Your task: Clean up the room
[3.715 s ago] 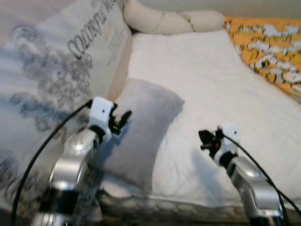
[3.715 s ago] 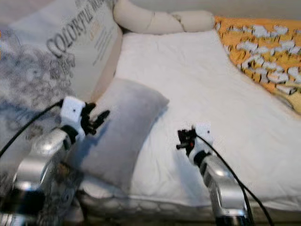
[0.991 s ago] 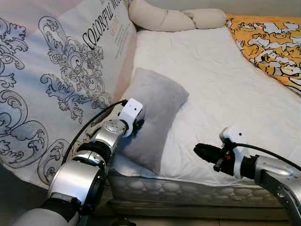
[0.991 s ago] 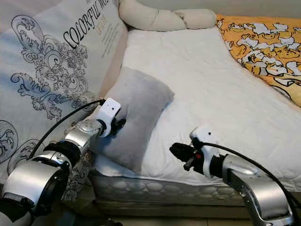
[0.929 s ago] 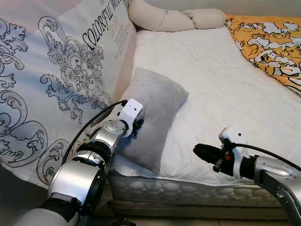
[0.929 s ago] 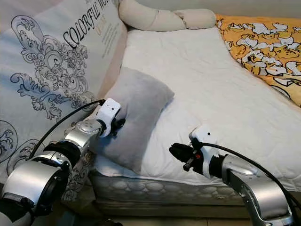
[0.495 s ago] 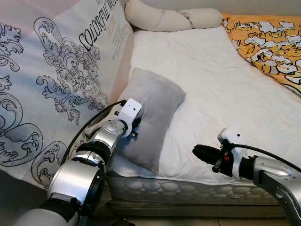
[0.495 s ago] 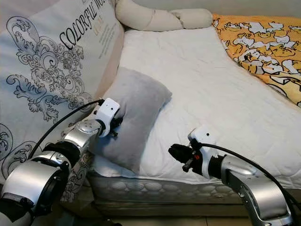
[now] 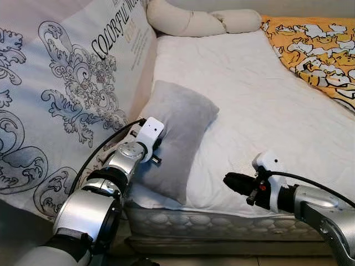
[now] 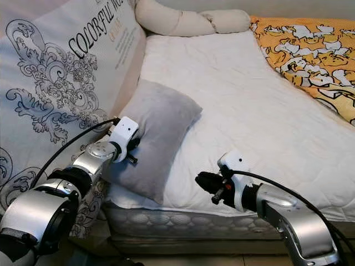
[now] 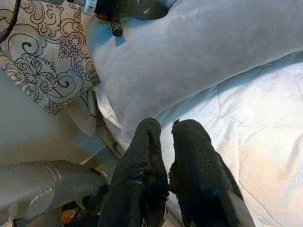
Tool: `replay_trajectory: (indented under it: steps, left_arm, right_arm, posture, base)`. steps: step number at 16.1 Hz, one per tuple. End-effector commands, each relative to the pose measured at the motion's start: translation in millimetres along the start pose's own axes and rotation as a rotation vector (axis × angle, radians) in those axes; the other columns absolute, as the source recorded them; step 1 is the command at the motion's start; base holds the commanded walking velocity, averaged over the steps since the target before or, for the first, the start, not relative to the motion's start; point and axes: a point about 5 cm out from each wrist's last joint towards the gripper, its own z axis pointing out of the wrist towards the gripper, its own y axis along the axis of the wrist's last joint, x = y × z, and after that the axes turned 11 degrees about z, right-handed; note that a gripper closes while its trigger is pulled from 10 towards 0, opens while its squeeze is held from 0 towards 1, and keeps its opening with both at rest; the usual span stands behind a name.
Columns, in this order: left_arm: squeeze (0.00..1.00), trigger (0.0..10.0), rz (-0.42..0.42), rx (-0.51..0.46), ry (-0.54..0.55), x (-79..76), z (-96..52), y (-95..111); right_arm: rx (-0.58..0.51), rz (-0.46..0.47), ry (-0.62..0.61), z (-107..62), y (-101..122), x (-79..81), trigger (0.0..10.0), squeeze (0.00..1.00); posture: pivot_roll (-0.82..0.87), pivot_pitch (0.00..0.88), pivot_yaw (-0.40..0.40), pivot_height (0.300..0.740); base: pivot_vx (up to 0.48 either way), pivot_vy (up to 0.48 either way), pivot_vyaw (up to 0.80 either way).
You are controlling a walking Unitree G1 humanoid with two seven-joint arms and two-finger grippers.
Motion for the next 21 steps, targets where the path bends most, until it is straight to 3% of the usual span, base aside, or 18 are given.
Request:
replay_trajectory:
  steps: [1, 7, 10, 11, 12, 17, 21]
  left_arm:
    - [0.0, 0.0, -0.01, 0.068, -0.02, -6.0, -1.6, -18]
    - [0.0, 0.0, -0.015, 0.059, -0.014, -4.5, -1.6, -17]
    - [0.0, 0.0, -0.044, -0.002, 0.038, 2.5, -1.2, -5]
    - [0.0, 0.0, -0.029, -0.115, 0.126, 15.0, -2.0, 17]
    - [0.0, 0.0, -0.008, -0.17, 0.188, 23.0, -3.9, 27]
    - [0.0, 0.0, 0.053, -0.353, 0.441, 52.9, -16.5, 67]
    - [0.0, 0.0, 0.12, -0.463, 0.716, 75.3, -32.8, 93]
  right_arm:
    - [-0.01, -0.019, 0.004, 2.0, 4, -0.6, 10.0, 0.0]
    - [-0.012, -0.024, 0.006, 4.0, 4, -0.9, 10.0, 0.0]
    - [-0.021, -0.028, -0.002, 6.1, 6, -2.3, 10.0, 0.0]
    - [-0.033, -0.026, -0.018, 8.1, 7, -4.2, 10.0, 0.0]
    - [-0.037, -0.025, -0.022, 9.1, 7, -4.5, 10.0, 0.0]
    - [-0.04, -0.024, -0.025, 15.2, 7, -5.9, 10.0, 0.0]
    - [-0.049, -0.031, -0.02, 19.8, 10, -6.5, 10.0, 0.0]
  posture:
    - [-0.19, 0.0, 0.084, 0.74]
    - [-0.19, 0.0, 0.084, 0.74]
    - [-0.18, 0.0, 0.088, 0.74]
    - [-0.17, 0.0, 0.091, 0.74]
    - [-0.17, 0.0, 0.091, 0.74]
    - [-0.14, 0.0, 0.079, 0.74]
    - [-0.14, 0.0, 0.081, 0.74]
  base:
    - [0.0, 0.0, 0.0]
    - [0.0, 0.0, 0.0]
    - [0.0, 0.0, 0.0]
    - [0.0, 0.0, 0.0]
    - [0.0, 0.0, 0.0]
    - [0.0, 0.0, 0.0]
    - [0.0, 0.0, 0.0]
